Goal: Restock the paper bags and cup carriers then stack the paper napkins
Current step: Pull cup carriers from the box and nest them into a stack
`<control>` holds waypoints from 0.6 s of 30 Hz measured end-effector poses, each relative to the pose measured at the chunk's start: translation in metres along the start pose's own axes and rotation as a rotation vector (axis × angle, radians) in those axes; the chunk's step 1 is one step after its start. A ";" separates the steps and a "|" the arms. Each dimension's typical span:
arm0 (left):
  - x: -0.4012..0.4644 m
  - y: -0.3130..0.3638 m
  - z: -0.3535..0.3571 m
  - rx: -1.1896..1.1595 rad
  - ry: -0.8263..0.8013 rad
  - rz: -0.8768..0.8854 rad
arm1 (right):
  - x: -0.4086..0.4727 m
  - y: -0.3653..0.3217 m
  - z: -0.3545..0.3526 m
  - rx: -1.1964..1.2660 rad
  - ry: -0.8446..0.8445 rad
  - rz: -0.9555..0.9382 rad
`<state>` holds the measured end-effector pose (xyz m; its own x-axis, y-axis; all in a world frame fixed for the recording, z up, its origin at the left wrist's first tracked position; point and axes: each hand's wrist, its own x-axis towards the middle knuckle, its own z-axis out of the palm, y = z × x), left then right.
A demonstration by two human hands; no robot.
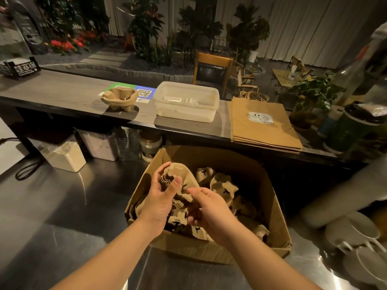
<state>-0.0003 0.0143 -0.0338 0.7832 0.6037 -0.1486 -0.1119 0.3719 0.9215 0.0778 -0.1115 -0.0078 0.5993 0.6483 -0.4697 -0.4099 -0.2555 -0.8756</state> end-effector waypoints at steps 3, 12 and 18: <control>0.002 0.002 -0.002 0.049 -0.002 0.017 | 0.002 0.000 0.003 -0.169 -0.044 0.019; 0.002 0.011 -0.024 0.090 0.036 -0.009 | 0.016 0.003 -0.019 -0.483 0.198 -0.198; 0.002 0.004 -0.037 0.163 0.075 -0.017 | 0.036 0.019 -0.038 -1.142 -0.100 -0.138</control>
<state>-0.0217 0.0428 -0.0433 0.7356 0.6516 -0.1854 0.0065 0.2669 0.9637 0.1171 -0.1202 -0.0455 0.5123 0.7620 -0.3962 0.5461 -0.6451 -0.5345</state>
